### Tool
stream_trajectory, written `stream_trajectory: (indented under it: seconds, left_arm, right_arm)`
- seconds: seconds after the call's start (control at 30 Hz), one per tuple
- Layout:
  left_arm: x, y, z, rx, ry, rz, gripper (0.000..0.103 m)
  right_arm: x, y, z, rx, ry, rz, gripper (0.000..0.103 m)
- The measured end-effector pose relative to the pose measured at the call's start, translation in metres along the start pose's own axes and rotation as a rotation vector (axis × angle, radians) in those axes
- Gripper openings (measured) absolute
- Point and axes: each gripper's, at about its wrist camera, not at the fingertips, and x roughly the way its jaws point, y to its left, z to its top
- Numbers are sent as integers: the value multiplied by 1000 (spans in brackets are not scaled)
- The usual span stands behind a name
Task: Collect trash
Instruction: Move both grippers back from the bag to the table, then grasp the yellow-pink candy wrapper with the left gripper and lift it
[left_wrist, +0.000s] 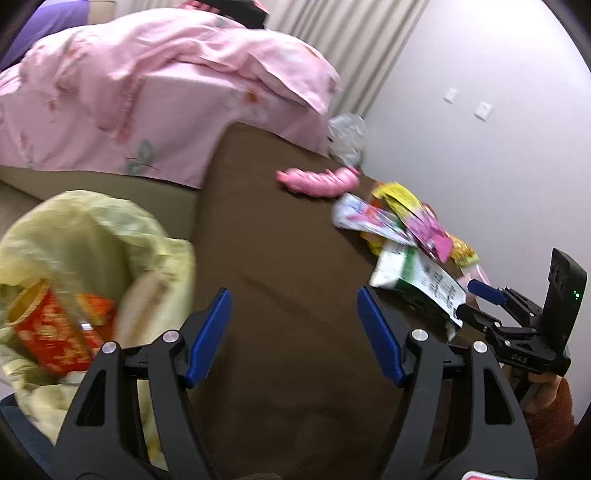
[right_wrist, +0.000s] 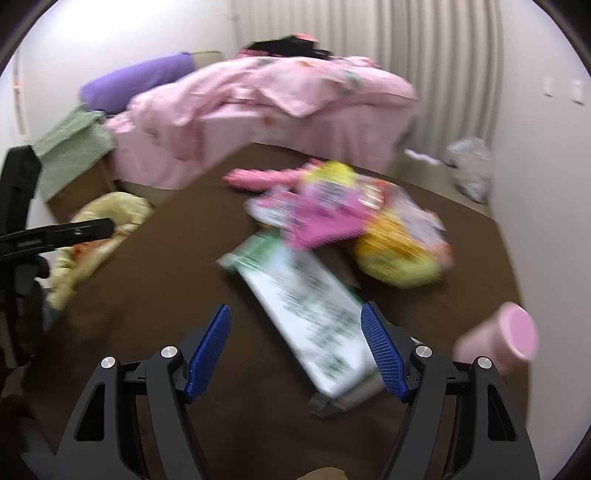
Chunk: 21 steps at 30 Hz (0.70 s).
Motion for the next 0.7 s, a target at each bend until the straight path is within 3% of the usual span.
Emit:
stream_trajectory:
  seconds: [0.23,0.5,0.63,0.7]
  left_arm:
    - [41,-47,12,75,69,-73,67]
    - [77,-102,63,115,53,-145,67]
    - [112,-125,88,65,75,-120,62]
    - [135,-132,92,40,121,-98,55]
  right_arm:
    - [0,-38,-27,89,8,-14,69]
    - [-11,-55,-40,142,-41,-37,69]
    - [-12,-60,-42,192,-55,-37,69]
    - [-13,-58,-44,191,-58,-43,69]
